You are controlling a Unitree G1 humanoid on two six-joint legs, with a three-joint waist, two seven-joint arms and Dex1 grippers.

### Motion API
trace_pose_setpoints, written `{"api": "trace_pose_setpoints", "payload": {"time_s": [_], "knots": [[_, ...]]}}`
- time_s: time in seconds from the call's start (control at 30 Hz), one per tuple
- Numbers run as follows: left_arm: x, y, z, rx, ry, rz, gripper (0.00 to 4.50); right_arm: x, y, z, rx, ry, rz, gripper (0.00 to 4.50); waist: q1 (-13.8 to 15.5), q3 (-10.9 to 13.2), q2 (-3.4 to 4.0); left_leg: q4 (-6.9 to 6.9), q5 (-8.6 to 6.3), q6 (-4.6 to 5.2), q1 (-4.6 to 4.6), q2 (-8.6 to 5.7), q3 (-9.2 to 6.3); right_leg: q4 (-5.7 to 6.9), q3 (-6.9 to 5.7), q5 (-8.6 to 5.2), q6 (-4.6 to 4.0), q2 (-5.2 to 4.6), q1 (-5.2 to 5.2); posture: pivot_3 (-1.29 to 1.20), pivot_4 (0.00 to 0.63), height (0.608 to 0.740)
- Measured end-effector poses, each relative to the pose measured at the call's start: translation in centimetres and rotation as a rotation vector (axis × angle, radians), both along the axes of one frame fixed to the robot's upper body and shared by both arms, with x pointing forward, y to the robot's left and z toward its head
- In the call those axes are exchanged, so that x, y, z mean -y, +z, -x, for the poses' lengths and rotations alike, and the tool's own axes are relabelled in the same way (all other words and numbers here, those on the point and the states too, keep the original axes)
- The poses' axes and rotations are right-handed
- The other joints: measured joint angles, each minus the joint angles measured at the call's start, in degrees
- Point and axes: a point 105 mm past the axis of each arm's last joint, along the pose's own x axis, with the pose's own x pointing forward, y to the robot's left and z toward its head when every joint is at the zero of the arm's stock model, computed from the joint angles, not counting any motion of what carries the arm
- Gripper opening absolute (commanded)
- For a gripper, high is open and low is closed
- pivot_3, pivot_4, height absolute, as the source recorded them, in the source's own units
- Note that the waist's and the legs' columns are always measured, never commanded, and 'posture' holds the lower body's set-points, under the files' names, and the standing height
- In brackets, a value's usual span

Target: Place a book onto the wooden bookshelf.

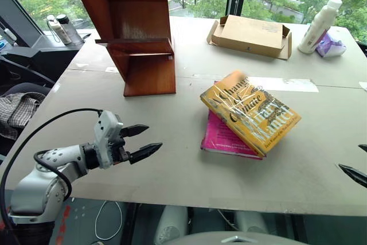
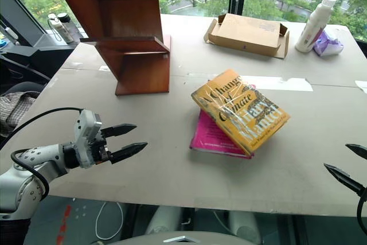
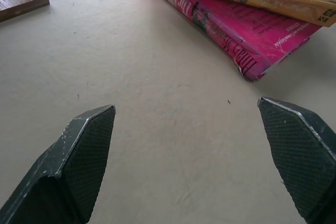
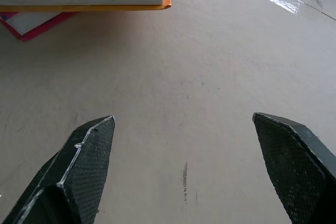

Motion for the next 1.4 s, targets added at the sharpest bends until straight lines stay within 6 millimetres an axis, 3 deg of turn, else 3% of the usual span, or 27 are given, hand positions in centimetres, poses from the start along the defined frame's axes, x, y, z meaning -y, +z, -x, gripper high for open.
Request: {"api": "trace_pose_setpoints", "payload": {"time_s": [0.07, 0.1, 0.17, 0.2, 0.27, 0.33, 0.37, 0.47, 0.53, 0.73, 0.9, 1.13, 1.4], "knots": [[0.0, 0.0, 0.0, 0.0, 0.0, 0.0, 4.47, 0.0, 0.0, 0.0, 0.0, 0.0, 0.0, 4.14, 0.1, 0.0, 0.0, 0.0, 0.0, 0.0, 0.0, 0.0, 0.01, -0.02, 0.0, 0.0, 0.0, 0.0, 0.0, 0.0, 0.15, 0.74], [0.1, 0.4, -0.3, 0.016, -0.002, 0.002, 4.47, -0.4, 0.3, -1.0, 0.03, -0.006, 0.013, 4.14, 0.2, 0.0, -0.01, 0.0, 0.0, 0.0, 0.01, 0.0, 0.0, -0.02, 0.0, 0.0, 0.0, 0.0, 0.01, 0.0, 0.15, 0.74], [1.0, 2.2, -1.3, 0.083, -0.035, 0.022, 4.47, -2.6, 1.4, -3.0, 0.067, 0.037, 0.045, 4.14, 0.2, 0.1, 0.08, 0.06, 0.0, -0.01, 0.02, 0.03, 0.01, 0.01, -0.03, 0.08, -0.08, 0.0, 0.0, 0.0, 0.15, 0.74], [1.8, 3.5, -1.6, 0.134, -0.069, 0.031, 4.49, -4.2, 2.4, -3.8, 0.063, 0.082, 0.069, 3.89, 0.2, 0.0, 0.22, 0.06, 0.01, -0.01, 0.05, 0.03, 0.07, 0.02, -0.05, 0.13, -0.13, -0.06, -0.01, 0.0, 0.15, 0.74], [2.5, 4.5, -1.5, 0.171, -0.108, 0.029, 4.5, -5.5, 3.6, -4.6, 0.067, 0.104, 0.063, 3.26, 0.3, 0.0, 0.25, 0.05, 0.01, 0.0, 0.11, 0.03, 0.09, 0.02, -0.08, 0.13, -0.14, -0.05, 0.06, 0.0, 0.15, 0.74], [2.7, 4.3, -1.3, 0.16, -0.13, 0.032, 4.5, -6.2, 4.3, -5.0, 0.07, 0.114, 0.057, 2.3, 0.4, 0.0, 0.23, 0.03, 0.02, 0.01, 0.05, 0.03, 0.07, -0.01, -0.16, 0.11, -0.13, 0.03, 0.04, 0.0, 0.15, 0.74], [2.9, 3.9, -0.9, 0.143, -0.169, 0.025, 4.5, -6.7, 4.6, -5.7, 0.057, 0.104, 0.068, 2.05, 0.4, 0.0, 0.23, 0.01, 0.01, 0.01, -0.01, 0.03, 0.08, -0.06, -0.18, 0.08, -0.1, 0.05, 0.02, 0.0, 0.15, 0.74], [3.4, 3.7, -0.5, 0.136, -0.217, 0.017, 4.5, -7.8, 4.6, -6.6, 0.028, 0.106, 0.095, 0.67, 0.4, 0.0, 0.22, 0.0, 0.0, 0.03, -0.05, 0.01, 0.1, -0.12, -0.24, 0.07, -0.06, 0.12, 0.02, 0.0, 0.15, 0.74], [3.7, 4.0, -0.2, 0.149, -0.242, 0.005, 4.5, -8.5, 3.8, -7.0, -0.033, 0.122, 0.158, 0.05, 0.4, 0.0, 0.21, 0.02, 0.0, 0.04, -0.04, 0.01, 0.13, -0.13, -0.27, 0.06, -0.06, 0.11, 0.01, 0.0, 0.15, 0.74], [4.3, 4.5, 0.4, 0.177, -0.271, -0.015, 4.5, -9.1, 1.2, -8.2, -0.161, 0.103, 0.243, 0.05, 0.3, 0.0, 0.18, 0.05, 0.0, 0.05, 0.02, -0.02, 0.16, -0.12, -0.36, 0.07, -0.05, 0.15, 0.04, 0.0, 0.15, 0.74], [4.4, 3.8, 1.1, 0.156, -0.255, -0.02, 4.5, -10.5, 1.4, -10.1, -0.144, 0.153, 0.276, 0.05, -0.1, 0.0, 0.2, 0.04, 0.0, 0.05, 0.01, -0.01, 0.18, -0.11, -0.32, 0.07, -0.04, 0.29, -0.01, 0.0, 0.15, 0.74], [4.3, 3.2, 1.6, 0.147, -0.204, -0.025, 4.5, -14.8, 2.0, -12.5, -0.107, 0.297, 0.269, 0.05, -0.5, 0.0, 0.19, 0.03, 0.0, 0.05, -0.04, 0.0, 0.17, -0.1, -0.36, 0.08, -0.05, 0.27, -0.04, 0.0, 0.15, 0.74], [4.4, 3.0, 1.9, 0.13, -0.16, -0.003, 4.5, -17.1, 1.3, -13.5, -0.109, 0.352, 0.238, 0.05, -0.4, 0.0, 0.18, 0.04, 0.01, 0.05, -0.03, 0.0, 0.15, -0.08, -0.38, 0.09, -0.05, 0.25, -0.04, 0.0, 0.15, 0.74]]}}
